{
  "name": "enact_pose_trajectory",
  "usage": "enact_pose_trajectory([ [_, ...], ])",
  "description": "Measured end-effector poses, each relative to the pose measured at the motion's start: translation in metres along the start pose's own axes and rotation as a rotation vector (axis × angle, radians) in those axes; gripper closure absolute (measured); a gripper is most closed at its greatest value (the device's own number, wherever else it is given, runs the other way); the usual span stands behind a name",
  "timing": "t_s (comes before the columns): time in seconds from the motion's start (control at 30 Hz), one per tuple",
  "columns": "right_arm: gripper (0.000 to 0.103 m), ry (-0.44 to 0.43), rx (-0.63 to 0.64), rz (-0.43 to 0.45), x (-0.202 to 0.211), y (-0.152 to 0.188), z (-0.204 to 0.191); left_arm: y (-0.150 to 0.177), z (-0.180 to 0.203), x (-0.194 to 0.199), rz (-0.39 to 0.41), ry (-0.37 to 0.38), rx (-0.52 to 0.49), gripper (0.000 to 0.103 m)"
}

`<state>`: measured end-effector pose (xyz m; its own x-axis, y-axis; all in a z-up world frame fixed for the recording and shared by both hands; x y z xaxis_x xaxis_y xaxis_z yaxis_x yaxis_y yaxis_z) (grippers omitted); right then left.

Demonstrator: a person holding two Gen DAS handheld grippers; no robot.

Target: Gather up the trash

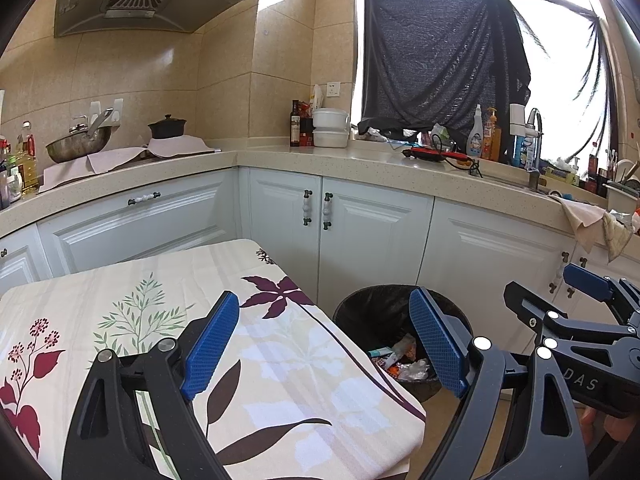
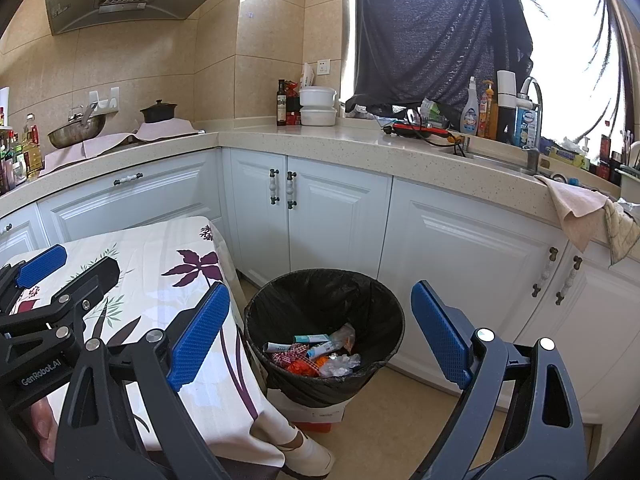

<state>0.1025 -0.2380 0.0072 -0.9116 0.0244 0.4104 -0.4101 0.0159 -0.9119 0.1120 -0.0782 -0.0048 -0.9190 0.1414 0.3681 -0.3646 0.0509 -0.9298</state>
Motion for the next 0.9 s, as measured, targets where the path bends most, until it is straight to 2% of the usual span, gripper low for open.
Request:
enact_pose_trajectory([
  [0.33,0.013,0.000,0.001,-0.002,-0.0004,0.0012,-0.0002,-0.0008,-0.0007,-0.0012,-0.007,0.010,0.007,0.017],
  [0.53,0.013,-0.002,0.002,-0.005,-0.0018,0.0049,0.0005,0.0012,0.0043,-0.0051,-0.020,0.014,-0.022,0.016],
  [0.9,0.013,-0.003,0.002,-0.005,-0.0025,0.0045,-0.0003,-0.0006,0.0031,-0.0054,-0.005,0.015,-0.014,0.014],
])
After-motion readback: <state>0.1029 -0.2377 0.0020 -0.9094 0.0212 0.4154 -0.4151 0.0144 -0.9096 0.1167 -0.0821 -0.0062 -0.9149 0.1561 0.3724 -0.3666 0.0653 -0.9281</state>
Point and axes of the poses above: each gripper's, at about its wrist camera, not at the fingertips, and x roughly against the way its jaws point, z to its right, y to its underside, the point moved 7 cm from there along -x, roughly the way its jaws point, and after that the axes turned 2 degrees about -x, right-handed, at the moved point
